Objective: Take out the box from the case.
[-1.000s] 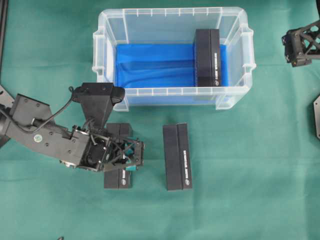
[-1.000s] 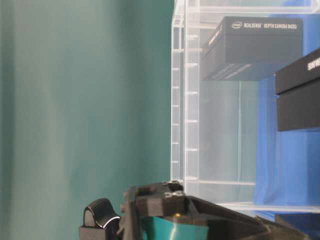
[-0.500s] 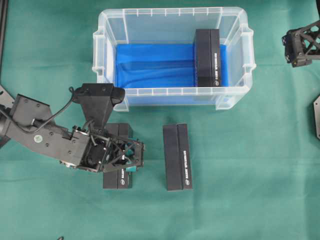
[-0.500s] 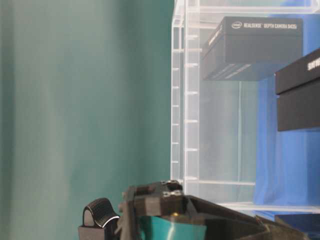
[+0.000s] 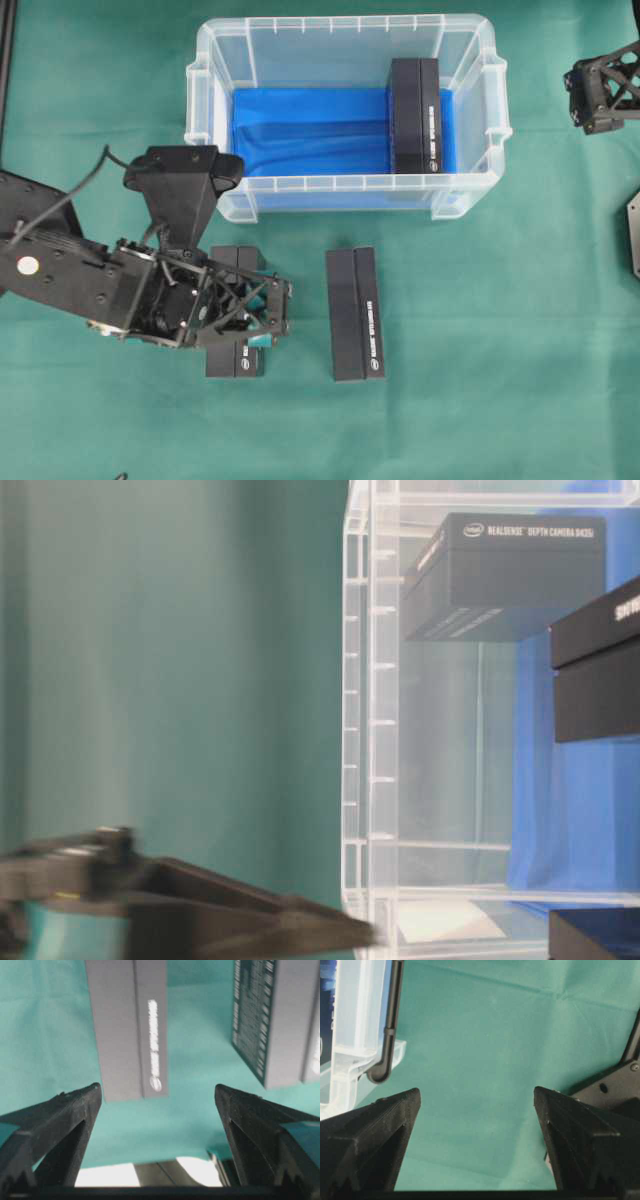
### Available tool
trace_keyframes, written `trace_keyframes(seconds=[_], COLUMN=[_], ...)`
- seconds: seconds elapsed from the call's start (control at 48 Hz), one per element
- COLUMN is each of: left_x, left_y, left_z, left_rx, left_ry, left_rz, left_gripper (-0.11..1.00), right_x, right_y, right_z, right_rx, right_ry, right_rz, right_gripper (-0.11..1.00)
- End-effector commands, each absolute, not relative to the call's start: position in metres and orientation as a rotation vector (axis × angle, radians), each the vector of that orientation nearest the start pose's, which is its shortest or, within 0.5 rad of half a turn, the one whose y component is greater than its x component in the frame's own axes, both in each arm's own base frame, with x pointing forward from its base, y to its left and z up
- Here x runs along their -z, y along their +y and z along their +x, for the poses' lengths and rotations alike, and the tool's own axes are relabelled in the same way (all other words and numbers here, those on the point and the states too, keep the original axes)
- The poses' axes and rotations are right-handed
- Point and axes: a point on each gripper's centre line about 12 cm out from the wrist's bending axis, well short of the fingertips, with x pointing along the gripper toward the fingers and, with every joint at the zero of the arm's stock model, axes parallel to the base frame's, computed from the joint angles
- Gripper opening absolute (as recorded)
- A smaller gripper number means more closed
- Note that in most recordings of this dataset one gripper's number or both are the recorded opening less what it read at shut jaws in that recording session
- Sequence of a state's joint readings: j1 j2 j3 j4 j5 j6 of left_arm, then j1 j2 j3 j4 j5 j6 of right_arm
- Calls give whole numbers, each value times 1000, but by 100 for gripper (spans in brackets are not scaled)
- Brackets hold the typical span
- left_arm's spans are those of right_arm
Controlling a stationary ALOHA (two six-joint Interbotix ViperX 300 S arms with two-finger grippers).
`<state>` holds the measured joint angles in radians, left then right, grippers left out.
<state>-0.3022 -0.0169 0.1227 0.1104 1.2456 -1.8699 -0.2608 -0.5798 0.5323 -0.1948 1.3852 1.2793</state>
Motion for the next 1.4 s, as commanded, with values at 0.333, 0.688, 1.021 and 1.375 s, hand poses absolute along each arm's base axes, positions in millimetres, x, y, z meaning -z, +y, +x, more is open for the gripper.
trace_keyframes(seconds=[0.333, 0.688, 1.021, 1.375], left_x=[-319, -314, -315, -314], left_y=[-102, -115, -115, -80], left_z=[362, 306, 265, 261], left_rx=[-980, -964, -956, -995], left_ry=[996, 1042, 1045, 1005], left_rz=[-1272, -1239, -1262, -1270], left_gripper=[98, 98, 98, 98], right_x=[-317, -317, -317, -316], right_y=[-76, -76, -76, -76], right_z=[200, 200, 200, 200], right_rx=[1153, 1156, 1157, 1158], right_ry=[908, 907, 906, 905], right_rz=[1073, 1075, 1078, 1079], right_gripper=[89, 89, 89, 89])
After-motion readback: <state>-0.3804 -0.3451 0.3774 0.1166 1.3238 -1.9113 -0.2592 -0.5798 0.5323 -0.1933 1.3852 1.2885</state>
